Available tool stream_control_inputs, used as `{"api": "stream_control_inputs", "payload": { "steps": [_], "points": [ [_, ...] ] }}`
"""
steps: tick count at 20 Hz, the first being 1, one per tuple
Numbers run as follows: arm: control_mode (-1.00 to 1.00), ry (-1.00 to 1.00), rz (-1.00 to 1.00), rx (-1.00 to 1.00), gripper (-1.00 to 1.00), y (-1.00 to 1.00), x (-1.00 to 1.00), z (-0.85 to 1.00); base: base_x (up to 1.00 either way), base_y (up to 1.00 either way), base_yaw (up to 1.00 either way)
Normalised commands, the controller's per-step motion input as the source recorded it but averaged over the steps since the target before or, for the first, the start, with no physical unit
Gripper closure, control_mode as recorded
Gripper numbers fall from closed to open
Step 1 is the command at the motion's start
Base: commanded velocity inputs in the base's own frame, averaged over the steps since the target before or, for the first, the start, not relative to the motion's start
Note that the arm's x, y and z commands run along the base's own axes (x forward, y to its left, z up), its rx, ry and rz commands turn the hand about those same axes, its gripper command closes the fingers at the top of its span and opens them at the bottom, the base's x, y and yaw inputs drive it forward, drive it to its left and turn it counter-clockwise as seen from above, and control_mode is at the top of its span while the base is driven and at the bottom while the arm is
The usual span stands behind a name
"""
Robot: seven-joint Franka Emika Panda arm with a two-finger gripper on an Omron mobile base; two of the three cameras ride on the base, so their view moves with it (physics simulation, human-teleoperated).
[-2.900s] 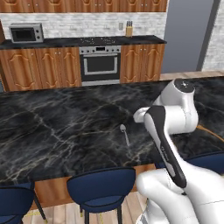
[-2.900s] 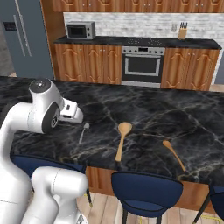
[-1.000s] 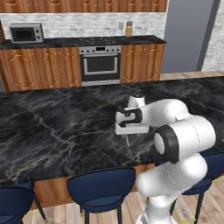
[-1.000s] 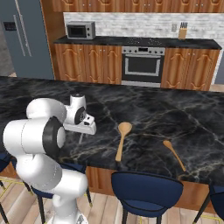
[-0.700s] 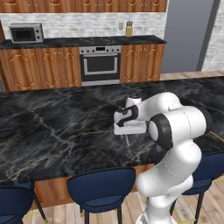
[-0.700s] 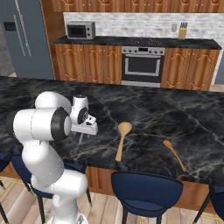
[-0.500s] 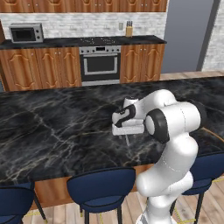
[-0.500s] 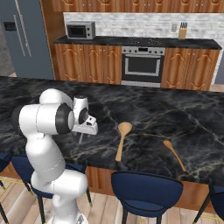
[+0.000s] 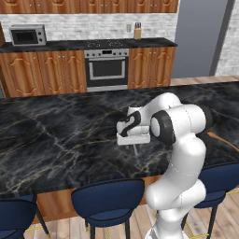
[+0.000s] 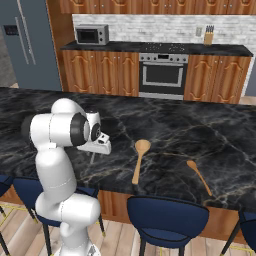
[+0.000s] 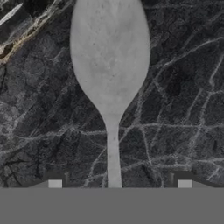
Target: Pick up the metallic utensils from the counter and place them in the open drawer. Make sure not to pick up any wooden utensils.
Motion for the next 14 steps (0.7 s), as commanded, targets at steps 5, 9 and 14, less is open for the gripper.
{"api": "stream_control_inputs", "payload": {
  "steps": [5, 9, 14],
  "points": [
    [-1.00, 0.01, 0.00, 0.00, 1.00, 0.17, 0.02, -0.39, 0.00, 0.00, 0.00],
    [-1.00, 0.00, 0.01, 0.00, 1.00, 0.21, 0.00, -0.20, 0.00, 0.00, 0.00],
    [-1.00, -0.01, 0.08, 0.00, 1.00, 0.28, -0.16, -0.04, 0.00, 0.00, 0.00]
  ]
}}
